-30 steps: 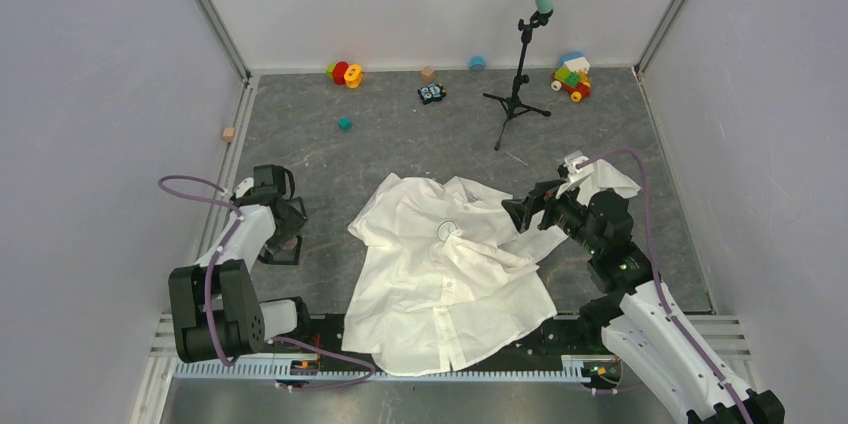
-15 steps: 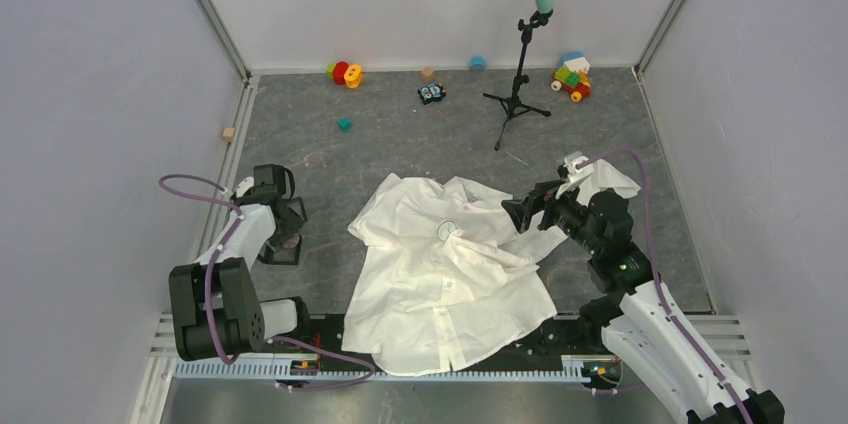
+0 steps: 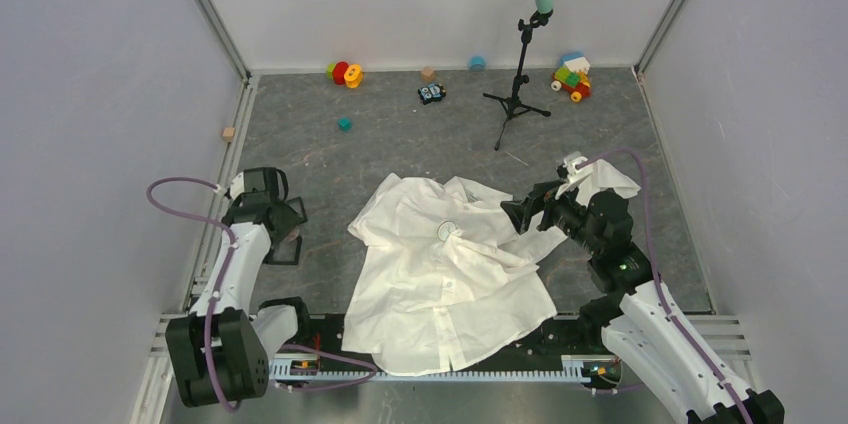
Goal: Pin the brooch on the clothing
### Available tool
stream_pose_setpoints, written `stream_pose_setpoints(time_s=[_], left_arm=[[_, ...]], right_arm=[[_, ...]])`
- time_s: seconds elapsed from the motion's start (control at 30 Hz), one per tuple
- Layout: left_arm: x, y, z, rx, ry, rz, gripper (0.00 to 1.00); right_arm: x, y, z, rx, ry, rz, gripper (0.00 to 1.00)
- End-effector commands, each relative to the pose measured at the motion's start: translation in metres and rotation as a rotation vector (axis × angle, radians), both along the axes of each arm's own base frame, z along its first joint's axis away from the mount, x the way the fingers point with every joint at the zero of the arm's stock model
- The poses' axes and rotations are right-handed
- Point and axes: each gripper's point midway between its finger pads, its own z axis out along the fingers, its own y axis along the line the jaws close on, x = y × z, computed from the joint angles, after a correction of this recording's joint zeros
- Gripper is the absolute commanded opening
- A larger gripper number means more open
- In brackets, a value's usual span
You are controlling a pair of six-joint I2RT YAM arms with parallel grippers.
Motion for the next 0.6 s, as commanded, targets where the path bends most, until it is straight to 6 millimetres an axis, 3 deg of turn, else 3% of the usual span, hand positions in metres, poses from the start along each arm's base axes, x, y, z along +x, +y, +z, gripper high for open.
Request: stream_pose_setpoints(time_s=[0.0, 0.33, 0.57], left_arm=[[0.010, -0.025, 0.019, -0.085, -0.074, -0.113, 0.37], [0.022, -0.135, 0.063, -0.228, -0.225, -0.409, 0.36], [0.007, -0.217, 0.084, -0.433, -0.325, -0.575, 0.33]], right_arm=[[-0.002, 0.008, 0.006, 0.034, -0.019, 0.039, 0.96], [-0.026, 0.032, 0.023, 0.171, -0.021, 0.189, 0.98], [-0.045, 0.052, 0.022, 0.317, 0.039, 0.282, 0.93]])
